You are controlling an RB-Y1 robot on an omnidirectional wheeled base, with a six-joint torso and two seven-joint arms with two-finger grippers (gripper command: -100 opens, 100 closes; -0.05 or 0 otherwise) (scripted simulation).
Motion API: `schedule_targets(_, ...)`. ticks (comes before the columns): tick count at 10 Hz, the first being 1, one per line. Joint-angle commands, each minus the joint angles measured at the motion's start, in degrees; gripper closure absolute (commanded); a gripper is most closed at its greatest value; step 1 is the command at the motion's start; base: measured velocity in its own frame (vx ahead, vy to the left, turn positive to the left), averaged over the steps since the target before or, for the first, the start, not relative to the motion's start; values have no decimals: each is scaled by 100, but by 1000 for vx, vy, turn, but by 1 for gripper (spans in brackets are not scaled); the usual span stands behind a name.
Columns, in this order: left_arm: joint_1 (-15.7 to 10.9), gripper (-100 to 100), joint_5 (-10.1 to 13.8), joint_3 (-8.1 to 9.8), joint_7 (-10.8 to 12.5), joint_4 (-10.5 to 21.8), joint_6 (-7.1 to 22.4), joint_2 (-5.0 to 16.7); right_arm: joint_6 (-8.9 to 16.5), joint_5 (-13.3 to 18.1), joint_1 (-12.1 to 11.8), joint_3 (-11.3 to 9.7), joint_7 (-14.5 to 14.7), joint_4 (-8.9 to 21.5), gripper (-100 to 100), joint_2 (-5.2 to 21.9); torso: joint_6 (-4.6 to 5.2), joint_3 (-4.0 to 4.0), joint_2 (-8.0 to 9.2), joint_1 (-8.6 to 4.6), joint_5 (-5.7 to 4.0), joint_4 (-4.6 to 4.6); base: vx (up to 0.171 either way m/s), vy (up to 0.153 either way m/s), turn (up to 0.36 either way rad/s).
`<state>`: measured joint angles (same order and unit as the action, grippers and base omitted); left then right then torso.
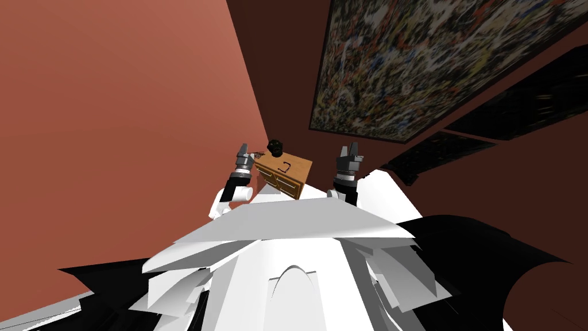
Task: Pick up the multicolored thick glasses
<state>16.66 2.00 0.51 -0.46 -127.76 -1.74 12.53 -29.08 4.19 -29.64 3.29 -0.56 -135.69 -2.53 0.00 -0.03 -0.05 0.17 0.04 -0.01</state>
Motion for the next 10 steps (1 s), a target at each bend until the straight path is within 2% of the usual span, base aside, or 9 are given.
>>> schedule_targets(1, -63, -100, -17, -17, 10, 60, 286, 15, 0, 0, 0, 0, 0, 0, 0, 0, 0, 0, 0, 0, 0, 0, 8, 38, -54)
schedule_targets(2, -209, -100, -40, -32, 33, 183, 435, 57, 0, 0, 0, 0, 0, 0, 0, 0, -2, 0, 0, -3, 0, 0, 18, 41, -105)
schedule_targets(3, -209, -100, -40, -32, 33, 183, 612, 57, 0, 0, 0, 0, 0, 0, 0, 0, 0, -2, -4, -2, 0, -1, 9, 41, -58)
schedule_targets(4, -209, -100, -40, -32, 33, 183, 654, 57, 0, 0, 0, 0, 0, 0, 0, 0, -2, -2, -2, -2, 0, -1, -3, 22, 9)
schedule_targets(7, -515, -100, -91, -49, 64, 448, 1173, 121, 0, 0, 0, 0, 0, 0, 0, 0, -2, 0, 0, -4, -1, 0, 4, 39, -101)
schedule_targets(9, -515, -100, -91, -49, 64, 448, 1381, 121, 0, 0, -1, 0, 0, 0, 0, 0, -3, 0, 0, -1, 0, 0, 5, 32, -15)
schedule_targets(10, -672, -100, -118, -50, 71, 591, 1574, 147, 0, 0, -1, 0, 0, 0, 0, 0, -3, 0, 0, -9, -1, 0, 5, 30, -123)
